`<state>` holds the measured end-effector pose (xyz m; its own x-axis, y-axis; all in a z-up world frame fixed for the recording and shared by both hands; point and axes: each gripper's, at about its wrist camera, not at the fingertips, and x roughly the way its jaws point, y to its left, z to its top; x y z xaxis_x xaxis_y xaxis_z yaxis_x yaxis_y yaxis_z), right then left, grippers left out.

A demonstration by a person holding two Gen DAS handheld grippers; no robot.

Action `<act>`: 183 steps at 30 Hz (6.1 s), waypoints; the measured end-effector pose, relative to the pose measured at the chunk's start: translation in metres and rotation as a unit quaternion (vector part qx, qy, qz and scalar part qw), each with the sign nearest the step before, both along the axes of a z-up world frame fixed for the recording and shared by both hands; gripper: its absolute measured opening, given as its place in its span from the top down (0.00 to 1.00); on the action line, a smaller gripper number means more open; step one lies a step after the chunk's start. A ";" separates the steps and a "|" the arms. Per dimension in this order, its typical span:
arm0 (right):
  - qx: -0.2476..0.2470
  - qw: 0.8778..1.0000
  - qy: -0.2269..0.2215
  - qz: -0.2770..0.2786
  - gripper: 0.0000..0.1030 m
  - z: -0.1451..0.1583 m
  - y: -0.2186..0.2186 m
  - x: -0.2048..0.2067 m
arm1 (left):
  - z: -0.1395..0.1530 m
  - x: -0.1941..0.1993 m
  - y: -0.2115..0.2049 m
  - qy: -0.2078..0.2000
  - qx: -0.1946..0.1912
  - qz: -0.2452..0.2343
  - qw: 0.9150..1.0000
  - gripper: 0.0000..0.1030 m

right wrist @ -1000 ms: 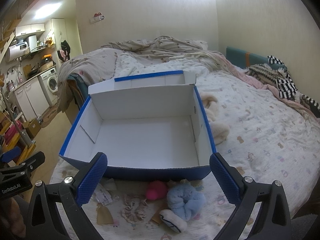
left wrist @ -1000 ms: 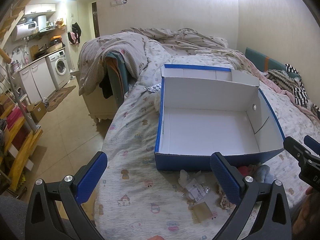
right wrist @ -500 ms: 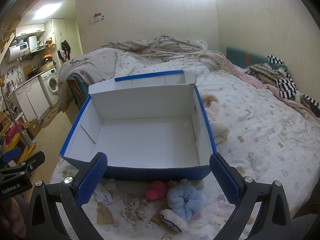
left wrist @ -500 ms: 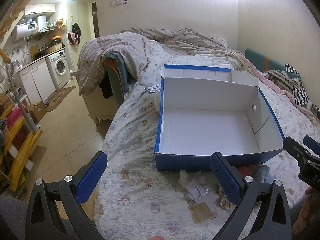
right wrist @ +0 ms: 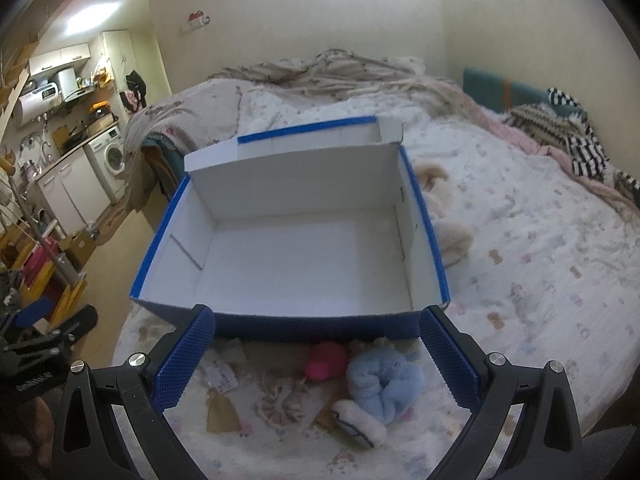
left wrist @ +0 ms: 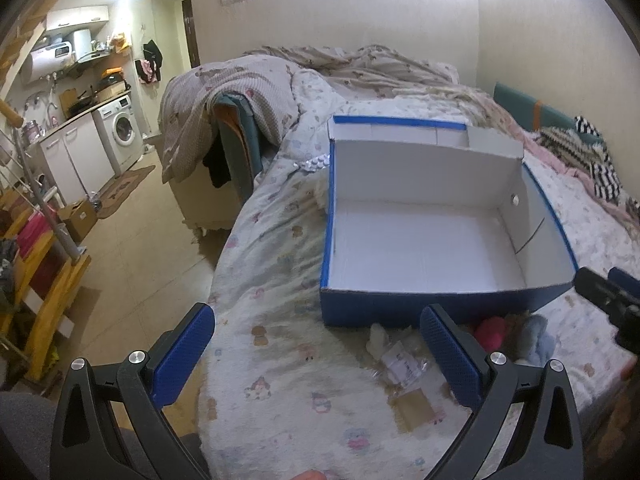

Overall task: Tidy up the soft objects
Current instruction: 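Lower left gripper onto clear plastic bag and close while right reaches blue plush, then close right gripper on blue fluffy plush and lift while left holds bag, then lower blue plush into box and open right gripper while left carries bag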

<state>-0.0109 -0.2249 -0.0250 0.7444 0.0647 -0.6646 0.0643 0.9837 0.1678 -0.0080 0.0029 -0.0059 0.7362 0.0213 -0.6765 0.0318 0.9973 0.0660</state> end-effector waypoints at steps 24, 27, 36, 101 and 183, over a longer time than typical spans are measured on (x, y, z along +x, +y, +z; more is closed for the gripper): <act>0.110 0.969 0.219 0.022 0.00 -0.068 -0.050 0.045 | -0.070 0.075 0.023 0.249 -0.052 0.055 0.966 0.13; 0.128 0.963 0.236 0.003 0.00 -0.084 -0.056 0.047 | -0.090 0.089 0.011 0.283 -0.072 0.041 0.956 0.24; 0.122 0.960 0.250 -0.003 0.00 -0.094 -0.056 0.049 | -0.156 0.105 -0.037 0.350 -0.079 0.010 0.933 0.31; 0.190 0.966 0.174 0.031 0.92 -0.047 -0.099 -0.006 | -0.067 0.044 0.031 0.179 -0.056 0.048 0.981 0.94; 0.098 0.977 0.181 0.053 0.92 -0.072 -0.053 0.152 | -0.060 0.176 -0.076 0.109 -0.008 -0.064 0.992 0.94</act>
<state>0.1409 -0.2780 -0.0968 0.4459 0.2806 -0.8499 0.0538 0.9394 0.3384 0.1678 -0.0734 -0.0657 0.5676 -0.0746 -0.8199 0.1707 0.9849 0.0285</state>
